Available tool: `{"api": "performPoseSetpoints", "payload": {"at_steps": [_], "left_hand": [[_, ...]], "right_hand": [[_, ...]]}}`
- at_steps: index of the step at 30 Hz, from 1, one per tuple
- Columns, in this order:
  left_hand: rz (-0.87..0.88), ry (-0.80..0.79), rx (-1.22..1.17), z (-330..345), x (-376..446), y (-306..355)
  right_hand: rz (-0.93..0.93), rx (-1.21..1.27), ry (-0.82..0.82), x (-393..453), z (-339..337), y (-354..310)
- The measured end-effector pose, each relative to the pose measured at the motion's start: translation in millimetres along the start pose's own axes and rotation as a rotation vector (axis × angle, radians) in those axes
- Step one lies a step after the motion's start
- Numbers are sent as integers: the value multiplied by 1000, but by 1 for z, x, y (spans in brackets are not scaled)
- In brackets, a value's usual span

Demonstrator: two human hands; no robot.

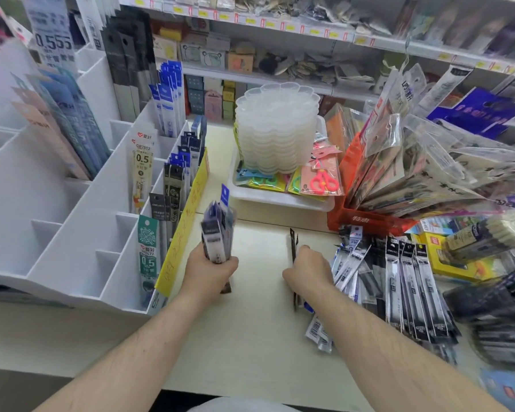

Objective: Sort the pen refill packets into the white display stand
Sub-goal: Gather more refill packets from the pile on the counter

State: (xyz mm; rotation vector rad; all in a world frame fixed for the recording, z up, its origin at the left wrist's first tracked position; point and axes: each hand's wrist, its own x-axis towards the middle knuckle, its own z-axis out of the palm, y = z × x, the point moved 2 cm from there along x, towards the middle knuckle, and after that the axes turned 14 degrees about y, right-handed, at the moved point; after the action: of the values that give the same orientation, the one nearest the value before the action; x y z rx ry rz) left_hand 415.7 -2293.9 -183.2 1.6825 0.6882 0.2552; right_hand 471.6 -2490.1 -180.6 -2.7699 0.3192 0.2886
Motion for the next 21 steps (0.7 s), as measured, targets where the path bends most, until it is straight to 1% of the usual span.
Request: {"api": "performPoseSetpoints", "payload": {"at_steps": [1, 3, 4, 6, 8, 11, 13, 15, 19, 20, 21], "left_hand": [[-96, -55, -70, 1, 1, 3], [-278, -176, -175, 2, -1, 7], [-337, -225, -179, 2, -1, 6], [-371, -287, -162, 3, -4, 4], [-327, -343, -163, 5, -8, 2], [-243, -509, -210, 12, -15, 5], [-235, -547, -238, 12, -20, 9], [-270, -518, -249, 10, -19, 9], [-347, -451, -231, 3, -15, 4], [-344, -426, -207, 2, -14, 4], [-334, -396, -176, 2, -13, 4]], "right_hand": [[34, 100, 6, -1, -1, 3], [166, 435, -15, -6, -3, 7], [222, 609, -45, -10, -6, 6], [258, 885, -155, -23, -14, -6], [214, 1006, -247, -36, -21, -20], [149, 1009, -262, -50, -22, -35], [107, 960, -227, -56, -21, -40], [66, 913, -194, -58, -24, -40], [29, 919, -345, -58, -37, -37], [49, 901, -327, -55, -41, -34], [82, 852, -255, -49, -43, -27]]}}
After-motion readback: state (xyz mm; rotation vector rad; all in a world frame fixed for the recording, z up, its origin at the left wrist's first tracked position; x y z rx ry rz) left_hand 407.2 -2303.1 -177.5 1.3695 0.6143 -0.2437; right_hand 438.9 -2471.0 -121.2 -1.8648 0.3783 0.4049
